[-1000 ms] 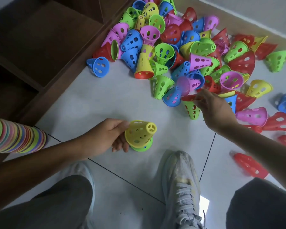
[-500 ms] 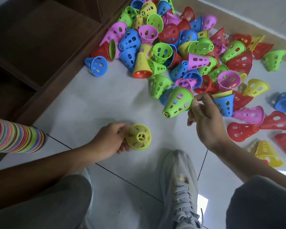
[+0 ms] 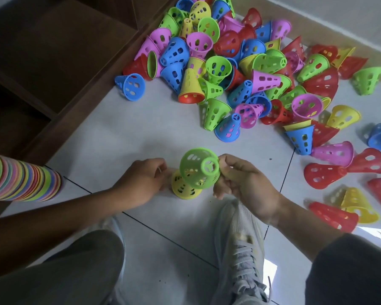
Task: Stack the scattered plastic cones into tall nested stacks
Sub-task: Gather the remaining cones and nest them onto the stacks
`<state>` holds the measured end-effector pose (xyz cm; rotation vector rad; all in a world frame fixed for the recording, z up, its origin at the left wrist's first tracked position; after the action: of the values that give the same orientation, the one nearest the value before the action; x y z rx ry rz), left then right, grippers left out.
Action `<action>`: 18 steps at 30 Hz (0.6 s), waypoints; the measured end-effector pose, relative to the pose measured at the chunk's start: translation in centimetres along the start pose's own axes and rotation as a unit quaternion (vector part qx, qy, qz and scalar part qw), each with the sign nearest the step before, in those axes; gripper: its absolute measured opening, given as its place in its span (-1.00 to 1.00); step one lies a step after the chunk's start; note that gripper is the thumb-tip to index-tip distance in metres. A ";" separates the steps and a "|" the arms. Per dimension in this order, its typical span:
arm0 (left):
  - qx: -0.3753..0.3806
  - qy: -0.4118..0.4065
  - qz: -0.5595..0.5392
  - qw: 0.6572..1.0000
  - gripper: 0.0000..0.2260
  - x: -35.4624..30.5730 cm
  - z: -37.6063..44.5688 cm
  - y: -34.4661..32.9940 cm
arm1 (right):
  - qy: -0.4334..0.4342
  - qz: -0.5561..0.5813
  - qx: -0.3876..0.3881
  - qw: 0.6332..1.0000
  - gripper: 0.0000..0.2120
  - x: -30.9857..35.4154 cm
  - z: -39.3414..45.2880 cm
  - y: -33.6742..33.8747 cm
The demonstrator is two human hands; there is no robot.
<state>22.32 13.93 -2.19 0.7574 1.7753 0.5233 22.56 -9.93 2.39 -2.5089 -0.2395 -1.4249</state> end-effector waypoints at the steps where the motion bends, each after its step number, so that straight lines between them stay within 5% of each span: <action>1: -0.001 0.004 0.004 1.000 -0.76 0.2 0.1 0.1 | -0.009 -0.009 0.006 1.000 -0.78 -0.2 0.0 -0.2; 18: -0.078 0.012 0.057 0.995 -0.82 2.5 2.8 3.8 | -0.097 -0.193 -0.076 0.973 -0.69 -2.1 0.2 -2.1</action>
<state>25.39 18.37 -2.20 0.7498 1.6980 0.7413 21.11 -7.89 0.76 -2.8451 -0.7158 -1.3692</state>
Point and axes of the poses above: each hand's wrist, its own z-axis towards the middle knuckle, its own y-axis out of the back of the hand, x = y × z, the point moved 2 cm from there along z, towards the middle knuckle, and after that the axes turned 7 degrees about -x, right-handed, at the moved point
